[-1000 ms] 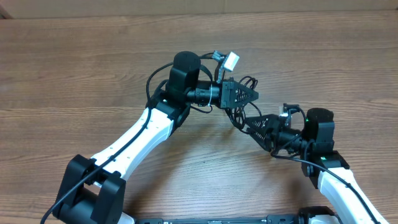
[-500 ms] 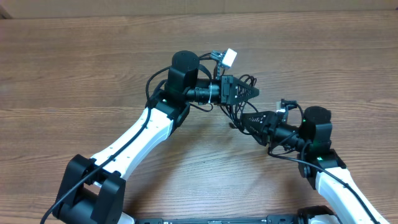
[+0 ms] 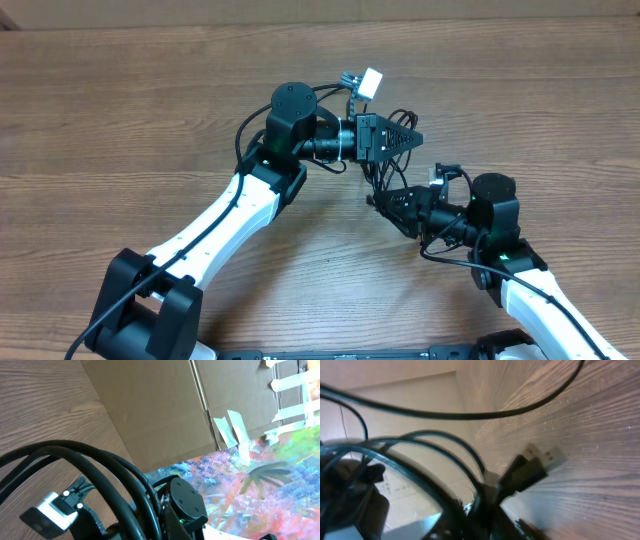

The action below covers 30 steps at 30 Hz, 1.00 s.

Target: Untangle cables

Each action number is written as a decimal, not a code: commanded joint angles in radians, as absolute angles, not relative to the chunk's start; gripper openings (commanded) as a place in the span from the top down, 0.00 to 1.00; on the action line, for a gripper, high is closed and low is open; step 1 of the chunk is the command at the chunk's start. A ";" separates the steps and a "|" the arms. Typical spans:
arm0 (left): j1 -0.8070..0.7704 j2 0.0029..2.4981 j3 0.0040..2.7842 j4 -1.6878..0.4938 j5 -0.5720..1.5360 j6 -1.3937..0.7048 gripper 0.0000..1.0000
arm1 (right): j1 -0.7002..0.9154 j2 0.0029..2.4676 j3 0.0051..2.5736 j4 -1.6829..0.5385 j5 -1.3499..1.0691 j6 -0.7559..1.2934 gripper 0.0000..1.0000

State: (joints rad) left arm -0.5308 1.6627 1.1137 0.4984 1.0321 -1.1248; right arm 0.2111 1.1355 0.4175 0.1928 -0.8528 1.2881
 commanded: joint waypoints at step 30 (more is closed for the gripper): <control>-0.338 1.647 1.131 -0.348 0.621 -0.492 0.00 | 0.221 1.134 0.442 -0.010 -0.584 0.907 0.96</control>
State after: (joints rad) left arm -0.3504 1.6623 1.1194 -0.3176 0.7376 -0.5282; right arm 0.2123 1.1355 0.4187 -0.0154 -0.6151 0.9524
